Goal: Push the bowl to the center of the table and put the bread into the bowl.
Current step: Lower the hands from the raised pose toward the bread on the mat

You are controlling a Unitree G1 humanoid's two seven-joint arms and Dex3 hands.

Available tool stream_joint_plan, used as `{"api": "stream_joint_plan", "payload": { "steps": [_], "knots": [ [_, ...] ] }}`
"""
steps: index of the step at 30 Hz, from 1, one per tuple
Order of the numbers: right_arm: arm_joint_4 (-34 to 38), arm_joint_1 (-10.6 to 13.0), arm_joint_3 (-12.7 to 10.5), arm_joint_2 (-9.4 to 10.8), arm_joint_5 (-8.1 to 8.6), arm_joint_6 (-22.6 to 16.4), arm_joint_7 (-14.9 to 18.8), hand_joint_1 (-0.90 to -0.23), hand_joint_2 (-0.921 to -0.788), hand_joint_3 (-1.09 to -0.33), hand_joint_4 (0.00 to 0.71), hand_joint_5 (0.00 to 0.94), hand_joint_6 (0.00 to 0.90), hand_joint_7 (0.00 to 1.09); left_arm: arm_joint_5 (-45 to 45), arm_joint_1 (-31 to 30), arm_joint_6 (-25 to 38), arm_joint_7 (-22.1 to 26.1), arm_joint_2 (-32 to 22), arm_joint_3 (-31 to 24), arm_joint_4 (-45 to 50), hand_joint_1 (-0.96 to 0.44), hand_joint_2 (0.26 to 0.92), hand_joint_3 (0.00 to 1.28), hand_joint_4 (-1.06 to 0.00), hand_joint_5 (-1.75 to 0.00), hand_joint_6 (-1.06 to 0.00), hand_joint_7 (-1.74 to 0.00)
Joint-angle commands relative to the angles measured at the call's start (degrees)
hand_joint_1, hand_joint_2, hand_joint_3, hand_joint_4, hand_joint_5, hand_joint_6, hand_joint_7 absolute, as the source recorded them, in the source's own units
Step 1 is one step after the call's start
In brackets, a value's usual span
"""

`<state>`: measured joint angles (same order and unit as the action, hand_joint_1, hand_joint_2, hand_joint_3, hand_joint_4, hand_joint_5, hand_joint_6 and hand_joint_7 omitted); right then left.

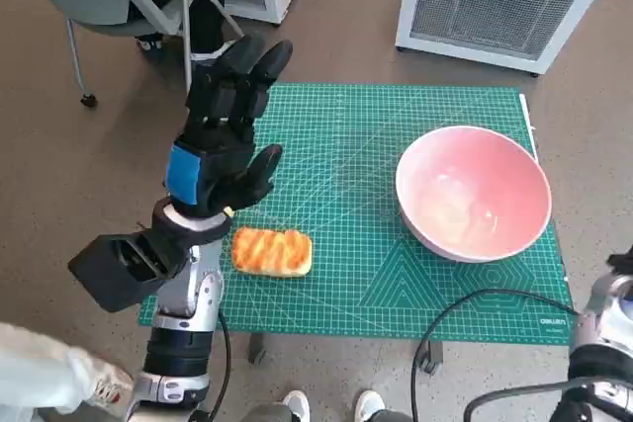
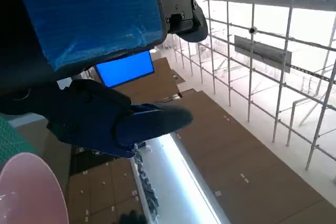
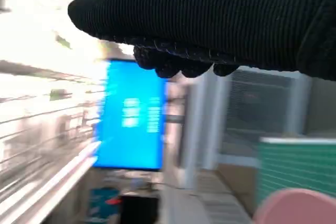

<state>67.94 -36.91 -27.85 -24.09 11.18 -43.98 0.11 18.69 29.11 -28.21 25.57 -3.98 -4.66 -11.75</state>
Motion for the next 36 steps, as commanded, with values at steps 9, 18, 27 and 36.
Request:
{"api": "stream_joint_plan", "payload": {
  "steps": [9,18,27,36],
  "knots": [
    [5.15,-1.60,1.55,3.39,-0.05,9.62,0.65,-0.465,-0.921,-0.776,0.207,0.016,0.175,0.23,-0.04,-0.95,0.24,0.28,-1.42,-0.47,2.00,-0.46,0.921,0.48,0.00,-0.48,0.00,-0.66],
    [5.99,-3.40,4.58,5.25,-2.29,12.91,-0.61,-0.478,-0.921,-0.798,0.233,0.021,0.178,0.25,-0.18,-1.60,0.63,-0.05,-2.11,-0.63,3.10,-0.46,0.921,0.47,0.00,-0.50,0.00,-0.69],
    [6.59,-5.95,4.97,7.23,-2.31,15.41,1.15,-0.468,-0.921,-0.826,0.236,0.017,0.177,0.27,-0.32,-2.24,1.06,-0.63,-2.78,-0.87,4.39,-0.46,0.921,0.45,0.00,-0.52,0.00,-0.70],
    [7.04,-7.76,7.33,8.96,-4.24,16.22,0.07,-0.469,-0.921,-0.826,0.270,0.017,0.166,0.35,-0.81,-3.29,1.58,-1.54,-3.31,-1.22,5.99,-0.46,0.921,0.43,0.00,-0.56,0.00,-0.73]
  ]
}}
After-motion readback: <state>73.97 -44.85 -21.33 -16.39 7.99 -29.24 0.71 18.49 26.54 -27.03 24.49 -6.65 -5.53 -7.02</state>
